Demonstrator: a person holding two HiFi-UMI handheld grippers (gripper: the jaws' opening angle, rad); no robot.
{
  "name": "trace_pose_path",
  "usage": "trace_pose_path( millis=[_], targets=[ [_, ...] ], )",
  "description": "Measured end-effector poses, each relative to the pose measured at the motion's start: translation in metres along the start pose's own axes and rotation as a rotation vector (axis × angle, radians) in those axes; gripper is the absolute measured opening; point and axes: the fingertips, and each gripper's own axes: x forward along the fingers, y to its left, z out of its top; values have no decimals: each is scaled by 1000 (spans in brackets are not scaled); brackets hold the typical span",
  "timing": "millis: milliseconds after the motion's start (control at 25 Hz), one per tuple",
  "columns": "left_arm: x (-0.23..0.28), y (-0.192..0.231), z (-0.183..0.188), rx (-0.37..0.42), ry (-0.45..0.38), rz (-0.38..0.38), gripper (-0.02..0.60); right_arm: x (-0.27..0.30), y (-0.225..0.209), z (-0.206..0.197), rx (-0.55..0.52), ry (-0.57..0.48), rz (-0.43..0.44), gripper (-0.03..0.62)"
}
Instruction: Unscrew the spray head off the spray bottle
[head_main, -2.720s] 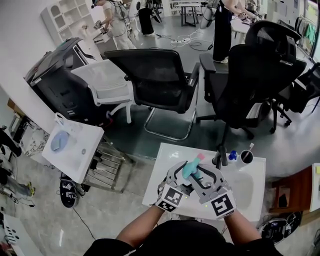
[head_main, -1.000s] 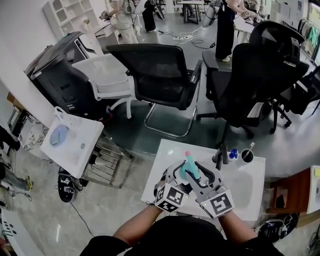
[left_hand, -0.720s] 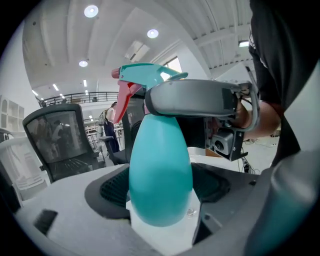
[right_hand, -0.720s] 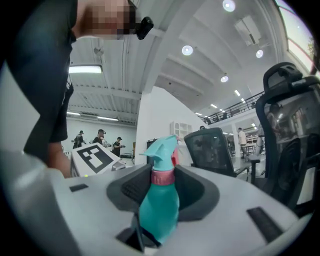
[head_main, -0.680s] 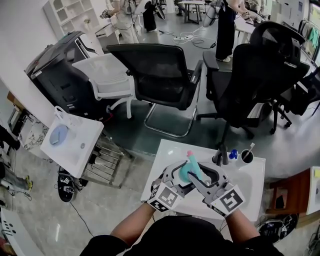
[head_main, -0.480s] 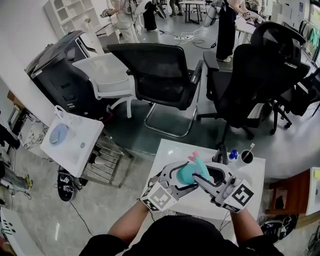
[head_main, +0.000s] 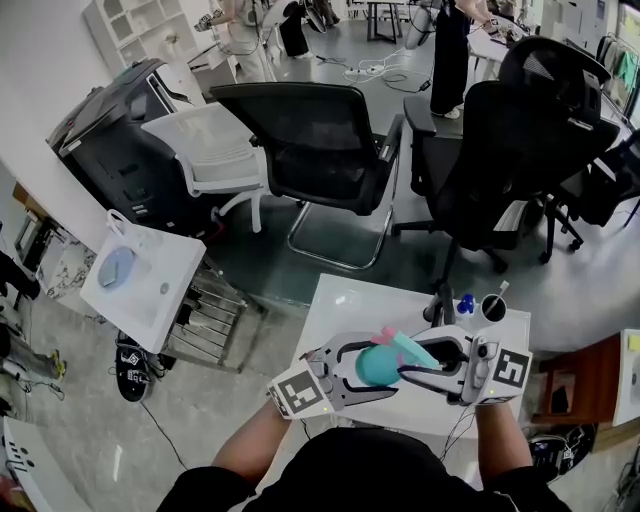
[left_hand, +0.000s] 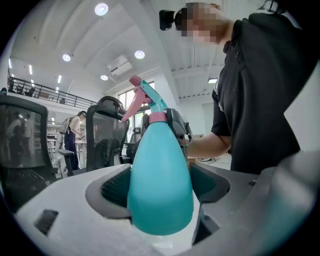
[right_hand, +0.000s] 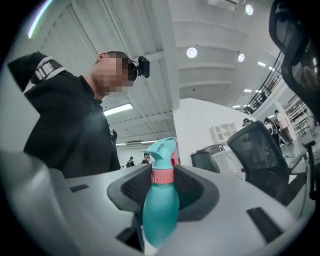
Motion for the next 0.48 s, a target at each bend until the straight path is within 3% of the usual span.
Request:
trace_pose_path(
  millis=[160, 320, 480],
  targets=[
    [2, 8, -4, -26, 13, 58, 380, 2, -8, -3, -17, -5, -58, 147],
    [2, 24, -18, -30, 72, 155, 379, 6, -23, -9, -95, 11, -185, 147],
    [-1, 43, -29, -28, 124, 294, 377, 8, -40, -12, -167, 19, -355, 202]
  ],
)
